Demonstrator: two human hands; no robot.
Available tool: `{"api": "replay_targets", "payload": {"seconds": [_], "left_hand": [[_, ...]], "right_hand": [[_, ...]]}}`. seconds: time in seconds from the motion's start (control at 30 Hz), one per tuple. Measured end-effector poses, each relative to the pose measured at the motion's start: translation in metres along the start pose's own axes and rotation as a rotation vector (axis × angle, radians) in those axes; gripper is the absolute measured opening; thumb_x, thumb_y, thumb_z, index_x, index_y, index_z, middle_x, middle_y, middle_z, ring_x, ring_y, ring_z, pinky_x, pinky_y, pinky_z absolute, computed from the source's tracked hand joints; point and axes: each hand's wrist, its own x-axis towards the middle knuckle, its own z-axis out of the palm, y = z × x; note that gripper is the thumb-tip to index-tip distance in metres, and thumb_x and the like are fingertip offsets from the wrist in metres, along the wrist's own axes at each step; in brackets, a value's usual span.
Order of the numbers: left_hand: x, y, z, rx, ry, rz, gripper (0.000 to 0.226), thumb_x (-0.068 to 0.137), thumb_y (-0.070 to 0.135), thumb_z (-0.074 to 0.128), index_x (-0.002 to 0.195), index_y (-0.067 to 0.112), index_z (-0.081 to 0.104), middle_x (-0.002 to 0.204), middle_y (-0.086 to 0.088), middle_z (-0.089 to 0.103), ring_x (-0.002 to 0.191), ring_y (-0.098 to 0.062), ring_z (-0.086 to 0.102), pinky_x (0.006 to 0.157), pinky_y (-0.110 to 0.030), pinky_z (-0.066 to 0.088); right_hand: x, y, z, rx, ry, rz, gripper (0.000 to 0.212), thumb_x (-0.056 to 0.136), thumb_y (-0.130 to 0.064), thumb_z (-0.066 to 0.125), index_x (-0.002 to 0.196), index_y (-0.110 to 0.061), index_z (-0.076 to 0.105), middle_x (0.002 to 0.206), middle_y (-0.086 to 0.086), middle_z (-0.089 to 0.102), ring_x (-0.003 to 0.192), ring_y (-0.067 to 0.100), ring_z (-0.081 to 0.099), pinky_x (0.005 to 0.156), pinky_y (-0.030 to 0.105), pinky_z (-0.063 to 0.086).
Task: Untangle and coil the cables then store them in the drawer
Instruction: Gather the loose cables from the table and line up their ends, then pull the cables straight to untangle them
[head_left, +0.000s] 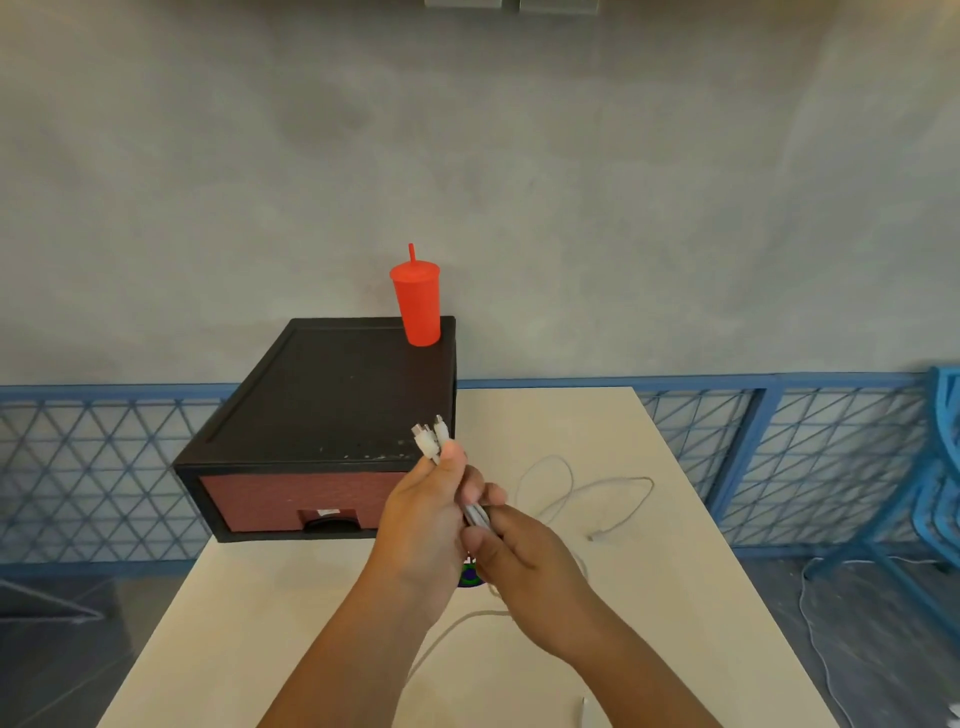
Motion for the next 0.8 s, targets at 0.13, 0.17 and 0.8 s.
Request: {"api": "replay_targets", "payload": {"seconds": [0.13, 0.17, 0.8], "left_hand": [[0.010, 0.012, -0.011, -0.178, 0.056, 0.023, 0.029, 0.097, 0.026, 0.040, 0.070, 0.015, 0.042, 0.048, 0.006, 0.031, 0.042, -0.007, 0.033, 0.068, -0.028, 0.045], [0.013, 0.018, -0.016, -0.222, 0.074, 0.028, 0.030, 0.097, 0.027, 0.040, 0.069, 0.016, 0.043, 0.048, 0.007, 0.031, 0.041, -0.007, 0.031, 0.065, -0.027, 0.044], [0.030, -0.045, -0.127, 0.003, 0.392, -0.355, 0.023, 0.095, 0.031, 0.048, 0.102, 0.014, 0.062, 0.103, -0.005, 0.060, 0.095, -0.022, 0.057, 0.073, -0.034, 0.045]], "right_hand": [[-0.006, 0.021, -0.001, -0.043, -0.080, 0.050, 0.033, 0.082, -0.060, 0.047, 0.058, -0.037, 0.047, 0.049, -0.014, 0.041, 0.050, 0.003, 0.034, 0.049, 0.018, 0.025], [-0.009, 0.029, 0.000, -0.082, -0.087, 0.087, 0.034, 0.080, -0.060, 0.046, 0.055, -0.038, 0.045, 0.048, -0.015, 0.041, 0.049, 0.002, 0.033, 0.049, 0.019, 0.024], [0.023, 0.065, -0.022, -0.957, -0.326, 0.083, 0.041, 0.095, -0.046, 0.034, 0.114, -0.015, 0.052, 0.109, 0.010, 0.065, 0.094, 0.027, 0.060, 0.070, 0.030, 0.042]]}}
